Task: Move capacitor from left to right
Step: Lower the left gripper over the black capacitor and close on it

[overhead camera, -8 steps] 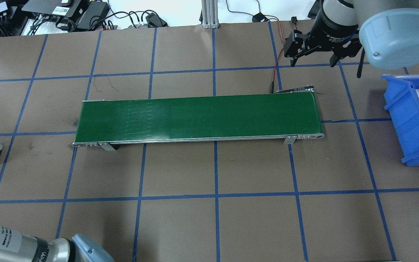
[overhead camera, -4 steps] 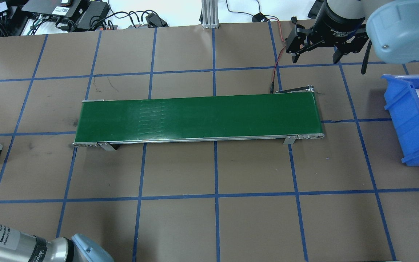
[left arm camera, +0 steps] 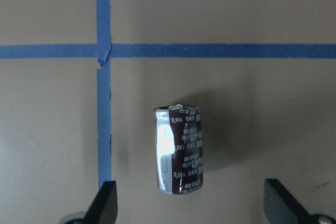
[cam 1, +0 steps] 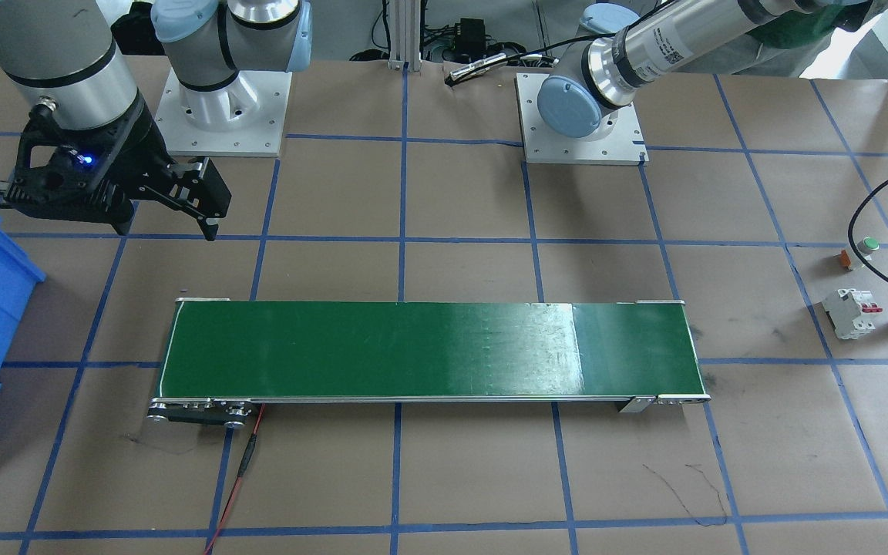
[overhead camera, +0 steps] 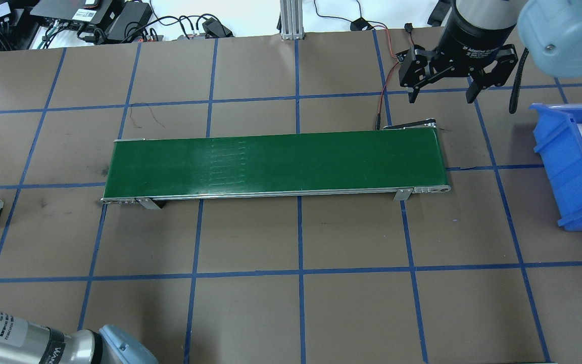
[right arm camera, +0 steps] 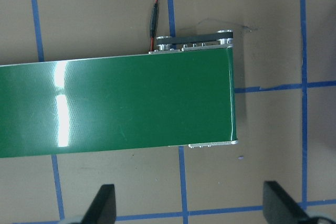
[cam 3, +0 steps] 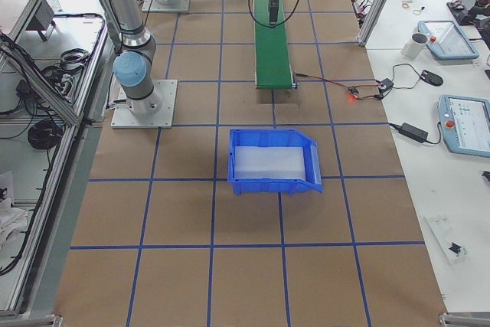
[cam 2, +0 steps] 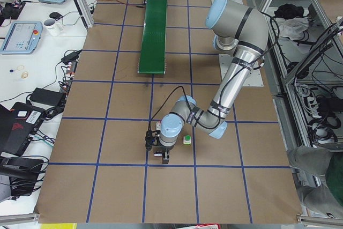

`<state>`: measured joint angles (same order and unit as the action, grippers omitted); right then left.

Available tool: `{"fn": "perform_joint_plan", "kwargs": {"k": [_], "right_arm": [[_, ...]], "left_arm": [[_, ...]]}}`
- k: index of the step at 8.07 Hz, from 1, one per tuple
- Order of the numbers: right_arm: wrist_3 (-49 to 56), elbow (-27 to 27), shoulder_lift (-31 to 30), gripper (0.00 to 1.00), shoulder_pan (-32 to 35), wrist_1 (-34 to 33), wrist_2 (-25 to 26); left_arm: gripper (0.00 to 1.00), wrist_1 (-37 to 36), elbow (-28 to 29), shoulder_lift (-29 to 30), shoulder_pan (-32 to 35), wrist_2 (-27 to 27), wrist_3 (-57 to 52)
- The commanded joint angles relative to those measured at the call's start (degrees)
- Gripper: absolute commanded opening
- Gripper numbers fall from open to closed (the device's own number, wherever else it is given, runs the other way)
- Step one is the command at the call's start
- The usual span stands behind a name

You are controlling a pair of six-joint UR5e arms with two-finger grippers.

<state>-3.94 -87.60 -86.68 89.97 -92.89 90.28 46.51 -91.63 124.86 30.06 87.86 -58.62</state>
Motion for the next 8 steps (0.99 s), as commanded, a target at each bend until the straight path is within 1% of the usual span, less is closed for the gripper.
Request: {"fn": "perform_joint_plan", "kwargs": {"k": [1,3,5,6,8], "right_arm": [[-0.1,0.0,0.0,1.00,-0.1,2.9,0.1],[0.0,0.0,0.1,1.00,-0.1,1.7,0.1],[0.0,0.0,0.2,1.00,-0.1,0.6,0.2],[0.0,0.0,0.2,1.00,-0.1,0.6,0.2],[0.0,-0.2,0.2,1.00,-0.1,0.4,0.4]], "left_arm": [[1.00,0.0,0.2,0.1,0.0,1.3,0.3],[0.97,0.0,0.2,0.3,-0.1,0.5,0.3],[0.97,-0.2,0.6,0.7,-0.1,-1.9,0.3],[0.97,-1.4,0.5,0.8,0.0,-2.7,-0.1],[0.98,-1.6,0.6,0.9,0.0,-3.0,-0.6]]}}
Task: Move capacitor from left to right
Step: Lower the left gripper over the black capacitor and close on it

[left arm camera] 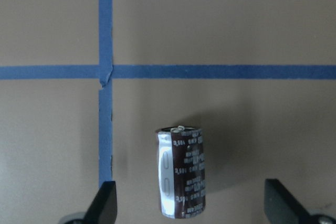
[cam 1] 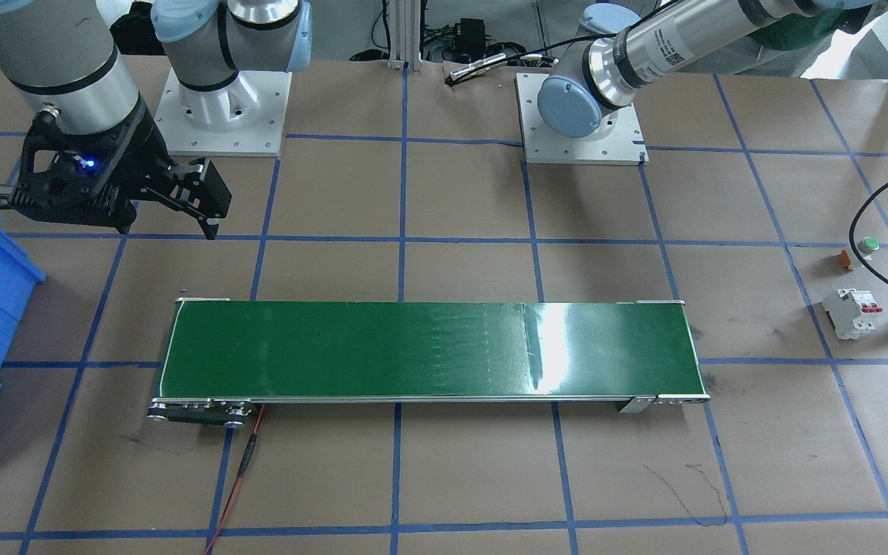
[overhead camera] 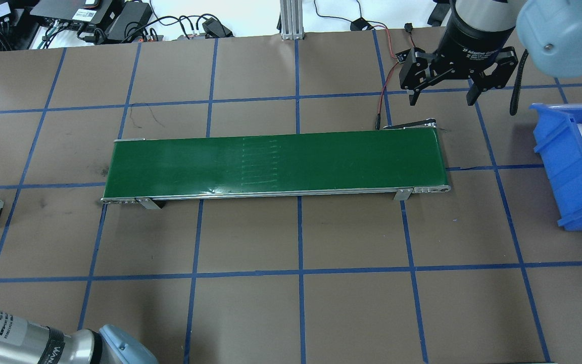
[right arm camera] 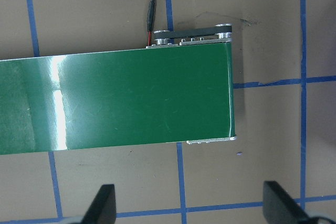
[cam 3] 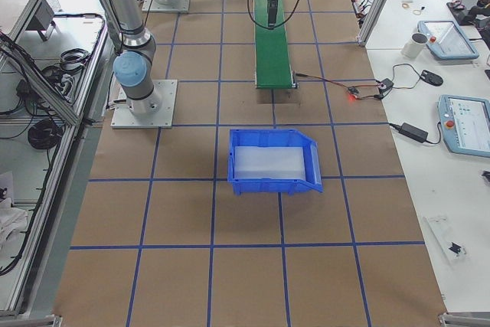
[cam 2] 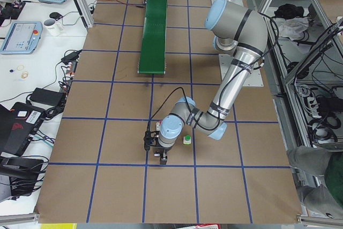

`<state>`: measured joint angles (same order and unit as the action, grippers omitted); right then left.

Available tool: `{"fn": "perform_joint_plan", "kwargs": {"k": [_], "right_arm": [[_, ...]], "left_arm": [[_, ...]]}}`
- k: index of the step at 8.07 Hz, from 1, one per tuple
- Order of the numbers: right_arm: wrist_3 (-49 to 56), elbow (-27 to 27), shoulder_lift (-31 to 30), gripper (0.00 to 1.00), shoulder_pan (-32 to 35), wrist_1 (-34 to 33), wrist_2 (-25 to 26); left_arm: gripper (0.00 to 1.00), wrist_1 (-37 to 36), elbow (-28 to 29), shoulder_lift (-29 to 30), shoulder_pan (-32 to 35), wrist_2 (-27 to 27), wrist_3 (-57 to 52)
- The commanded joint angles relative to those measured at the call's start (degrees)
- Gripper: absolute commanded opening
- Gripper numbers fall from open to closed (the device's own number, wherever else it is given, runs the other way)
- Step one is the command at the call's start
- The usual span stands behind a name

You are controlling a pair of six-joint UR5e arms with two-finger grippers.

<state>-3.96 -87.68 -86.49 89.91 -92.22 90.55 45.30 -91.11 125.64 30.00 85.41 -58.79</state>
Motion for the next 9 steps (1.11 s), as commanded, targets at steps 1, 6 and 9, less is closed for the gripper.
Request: {"fn": "perform_joint_plan", "kwargs": {"k": [1,6,9], "right_arm": [[-0.1,-0.2,-0.1,1.00,0.0,-0.4,0.5],[-0.3,-0.4,0.0,1.00,0.0,-1.6,1.3],[-0.5,-0.4,0.0,1.00,0.0,-2.2,1.3]], "left_arm": [[0.97,-0.5,0.1,0.2,0.1,-0.5,-0.4],[0.83,-3.9,0.0,3.0,0.1,-0.3,-0.8],[0.83,-4.0,0.0,2.6,0.2,0.1,-0.9]]}}
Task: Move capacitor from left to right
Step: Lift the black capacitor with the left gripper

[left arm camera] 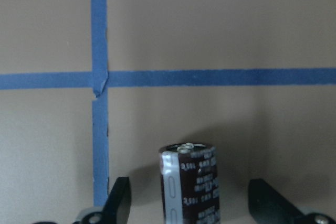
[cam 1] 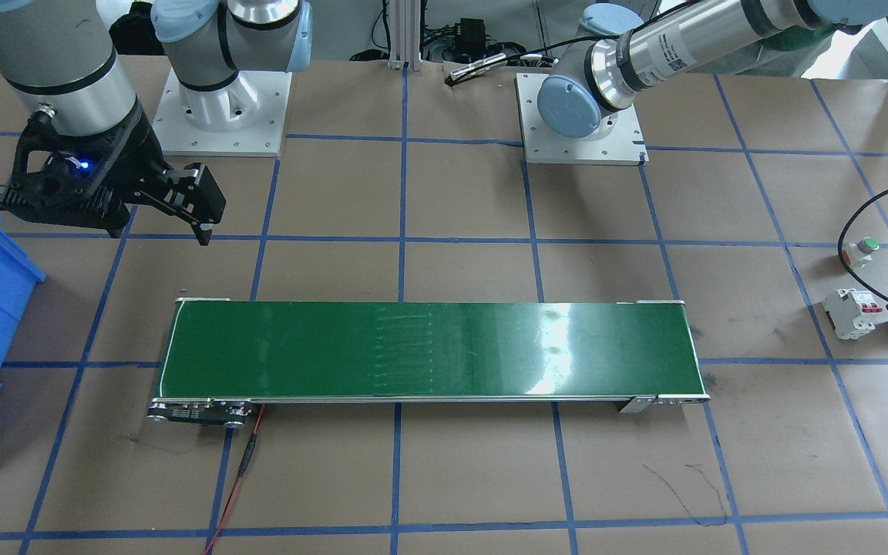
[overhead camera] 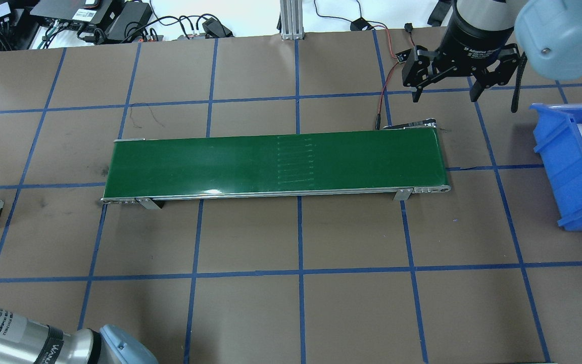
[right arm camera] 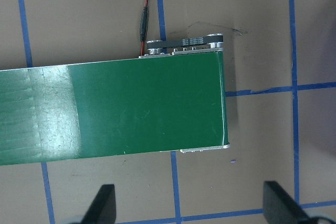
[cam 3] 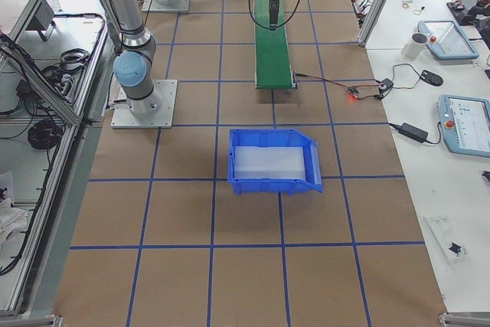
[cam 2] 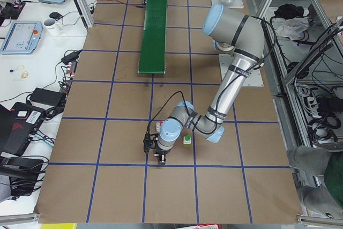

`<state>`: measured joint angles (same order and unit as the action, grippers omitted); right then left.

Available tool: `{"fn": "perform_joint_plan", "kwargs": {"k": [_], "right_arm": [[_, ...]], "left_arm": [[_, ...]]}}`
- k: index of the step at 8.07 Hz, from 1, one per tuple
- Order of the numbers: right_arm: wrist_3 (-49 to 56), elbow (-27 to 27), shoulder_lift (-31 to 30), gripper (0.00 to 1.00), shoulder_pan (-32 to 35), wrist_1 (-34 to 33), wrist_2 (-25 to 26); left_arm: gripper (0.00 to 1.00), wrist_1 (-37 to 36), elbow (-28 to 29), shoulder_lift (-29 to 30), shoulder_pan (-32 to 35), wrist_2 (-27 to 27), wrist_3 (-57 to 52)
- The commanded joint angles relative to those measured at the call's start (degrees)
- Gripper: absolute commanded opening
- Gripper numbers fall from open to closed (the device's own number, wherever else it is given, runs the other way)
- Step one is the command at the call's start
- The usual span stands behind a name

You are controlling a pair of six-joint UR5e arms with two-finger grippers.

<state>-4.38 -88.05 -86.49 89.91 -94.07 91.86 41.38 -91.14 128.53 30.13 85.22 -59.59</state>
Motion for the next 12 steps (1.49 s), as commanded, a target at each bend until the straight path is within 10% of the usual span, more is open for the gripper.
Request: {"fn": "perform_joint_plan", "kwargs": {"k": [1,12], "right_arm": [[-0.1,-0.1,0.0,1.00,0.0,-0.2,0.2],[-0.3,-0.1,0.0,1.00,0.0,-0.2,0.2]], "left_arm": [[0.83,0.0,0.0,-0.5,0.2,0.4,-0.1],[0.32,-0.2,0.0,-3.4,1.4,2.0,0.3]]}}
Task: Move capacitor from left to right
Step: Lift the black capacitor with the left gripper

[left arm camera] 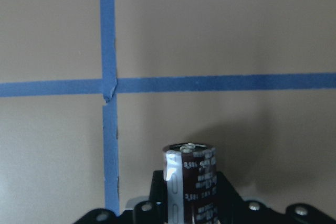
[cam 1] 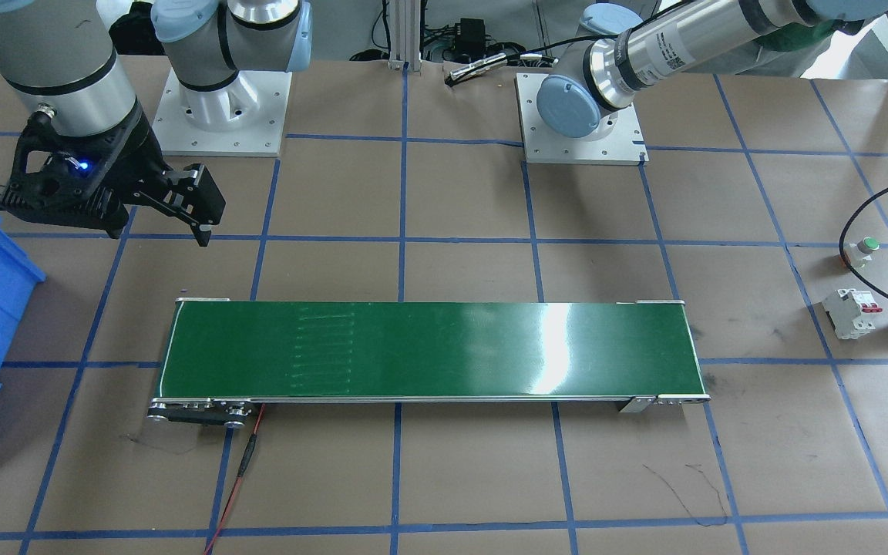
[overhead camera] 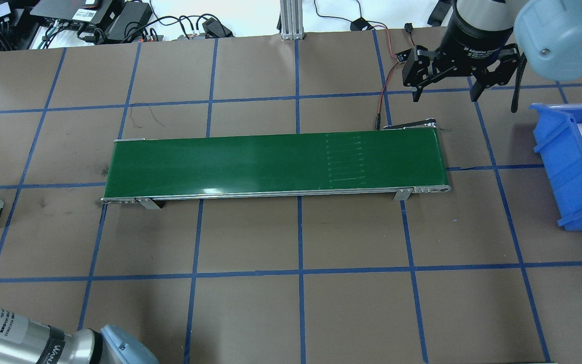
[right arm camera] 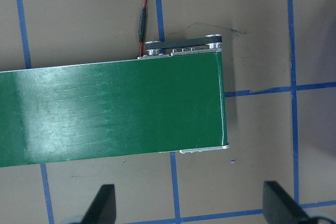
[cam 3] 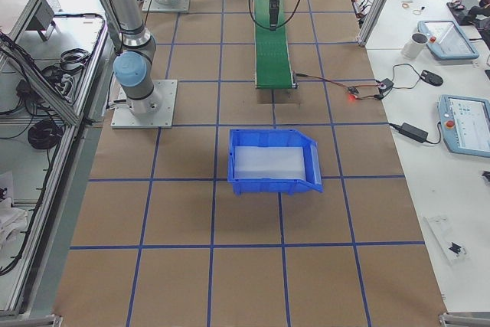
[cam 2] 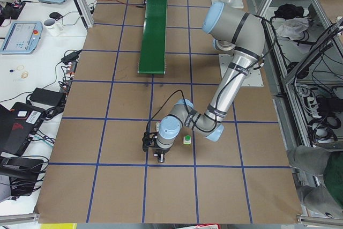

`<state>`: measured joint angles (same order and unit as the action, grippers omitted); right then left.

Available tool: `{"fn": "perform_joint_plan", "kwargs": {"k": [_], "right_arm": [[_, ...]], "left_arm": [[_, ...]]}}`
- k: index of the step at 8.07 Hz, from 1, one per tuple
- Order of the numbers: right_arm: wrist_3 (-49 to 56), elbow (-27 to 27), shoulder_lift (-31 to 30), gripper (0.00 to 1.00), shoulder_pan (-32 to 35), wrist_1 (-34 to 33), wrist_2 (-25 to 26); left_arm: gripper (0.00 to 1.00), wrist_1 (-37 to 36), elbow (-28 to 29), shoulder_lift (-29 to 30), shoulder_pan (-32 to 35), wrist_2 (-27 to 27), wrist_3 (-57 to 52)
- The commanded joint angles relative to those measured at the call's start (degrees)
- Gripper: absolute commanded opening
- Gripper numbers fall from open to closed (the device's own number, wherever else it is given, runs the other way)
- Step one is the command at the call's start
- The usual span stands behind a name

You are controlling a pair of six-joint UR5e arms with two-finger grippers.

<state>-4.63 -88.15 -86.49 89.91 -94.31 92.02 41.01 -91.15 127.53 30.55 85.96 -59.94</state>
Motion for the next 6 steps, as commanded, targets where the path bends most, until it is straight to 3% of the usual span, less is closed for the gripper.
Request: {"fn": "perform_joint_plan", "kwargs": {"k": [1,4,6], "right_arm": [[0.0,0.0,0.0,1.00,0.0,0.0,0.0],[0.0,0.0,0.0,1.00,0.0,0.0,0.0],[0.0,0.0,0.0,1.00,0.0,0.0,0.0]], "left_arm": [[0.32,0.7,-0.3,-5.4,3.2,2.8,1.7],[0.34,12.7,-0.3,-15.7,10.7,6.6,10.7],[0.34,15.4,-0.3,-18.2,18.5,9.0,20.4]]}}
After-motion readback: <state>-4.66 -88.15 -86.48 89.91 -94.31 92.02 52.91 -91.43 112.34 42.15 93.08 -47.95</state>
